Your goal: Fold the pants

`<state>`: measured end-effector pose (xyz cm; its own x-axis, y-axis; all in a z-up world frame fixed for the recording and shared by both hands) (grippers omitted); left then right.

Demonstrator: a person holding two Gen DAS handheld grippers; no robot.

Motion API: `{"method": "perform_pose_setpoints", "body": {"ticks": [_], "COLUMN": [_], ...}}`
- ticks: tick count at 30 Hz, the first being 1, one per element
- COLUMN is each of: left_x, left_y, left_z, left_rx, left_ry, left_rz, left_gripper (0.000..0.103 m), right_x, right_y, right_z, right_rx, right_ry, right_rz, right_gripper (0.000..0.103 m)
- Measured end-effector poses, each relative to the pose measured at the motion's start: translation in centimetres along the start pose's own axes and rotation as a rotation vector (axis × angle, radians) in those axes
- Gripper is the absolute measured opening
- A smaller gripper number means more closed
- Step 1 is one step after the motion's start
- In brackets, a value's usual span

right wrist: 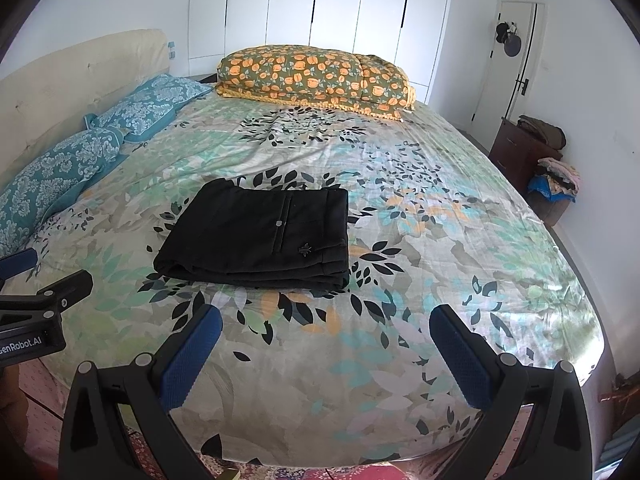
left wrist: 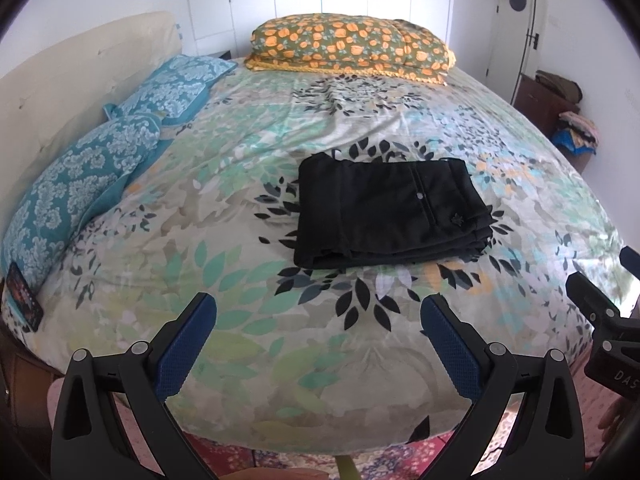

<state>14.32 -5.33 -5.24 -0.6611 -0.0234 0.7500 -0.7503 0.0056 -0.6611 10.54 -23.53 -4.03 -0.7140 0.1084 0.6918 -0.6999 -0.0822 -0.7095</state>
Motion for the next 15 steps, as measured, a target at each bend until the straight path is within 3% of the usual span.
{"method": "perform_pose_setpoints", "body": {"ticks": [15], "left_x": [-0.34], "left_y": [0.24], "left_z": [0.48], "left_rx": [-0.025], "left_ry": [-0.002], "left_rz": [-0.002], "left_gripper": [0.102], "right_x": [-0.77], "right_y": [0.76], "right_z": [-0.04], "right_rx": [0.004], "right_ry": [-0.004], "right_rz": [-0.026], "right_gripper": [0.103]}}
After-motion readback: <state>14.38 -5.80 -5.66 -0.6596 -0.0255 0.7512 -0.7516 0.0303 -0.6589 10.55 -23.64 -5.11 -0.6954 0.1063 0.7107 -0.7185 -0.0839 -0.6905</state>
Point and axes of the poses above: each gripper's, at about its wrist camera, not at the fingertips, and x roughly against the way its jaws point, z to its right, y to its underside, the point moved 5 cm from there along -x, roughly the way its jaws point, and after that the axes turned 2 degrees about z, right-handed, at the moved point
